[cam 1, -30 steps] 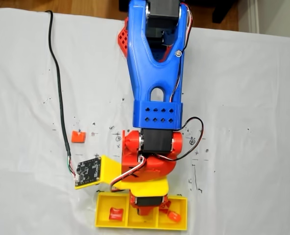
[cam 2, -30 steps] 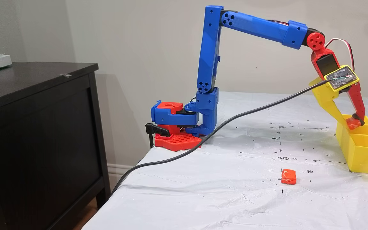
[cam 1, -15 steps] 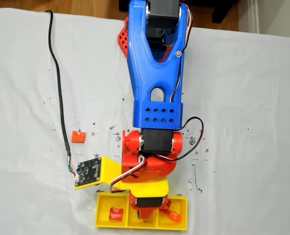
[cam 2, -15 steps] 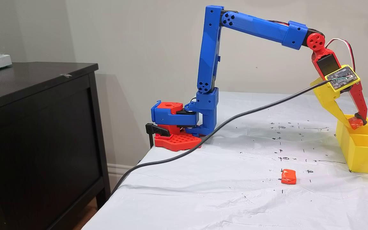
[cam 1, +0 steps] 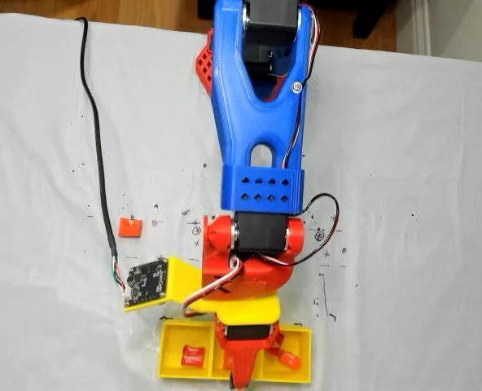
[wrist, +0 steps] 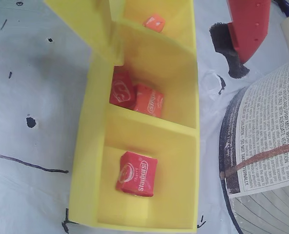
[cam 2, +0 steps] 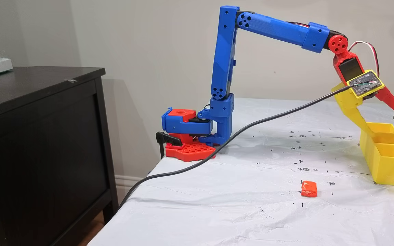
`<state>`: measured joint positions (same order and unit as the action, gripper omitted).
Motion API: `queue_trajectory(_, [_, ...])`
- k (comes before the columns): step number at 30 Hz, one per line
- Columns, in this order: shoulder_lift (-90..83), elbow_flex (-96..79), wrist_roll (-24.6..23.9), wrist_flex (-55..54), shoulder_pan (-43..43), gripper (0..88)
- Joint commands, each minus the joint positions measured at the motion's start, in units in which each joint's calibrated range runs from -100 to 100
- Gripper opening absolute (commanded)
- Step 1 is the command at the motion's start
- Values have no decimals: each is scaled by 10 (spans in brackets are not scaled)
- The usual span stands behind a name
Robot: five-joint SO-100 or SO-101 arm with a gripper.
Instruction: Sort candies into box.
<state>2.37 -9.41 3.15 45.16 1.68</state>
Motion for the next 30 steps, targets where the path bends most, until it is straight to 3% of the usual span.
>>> queue_trajectory(1, [-87, 14, 6, 19, -13, 221])
queue_trajectory(4, [-116, 20, 10, 46, -25, 31])
queue_trajectory(16, [-199, -16, 39, 112, -68, 2])
queue_trajectory(30, [-166, -18, 179, 242, -234, 2])
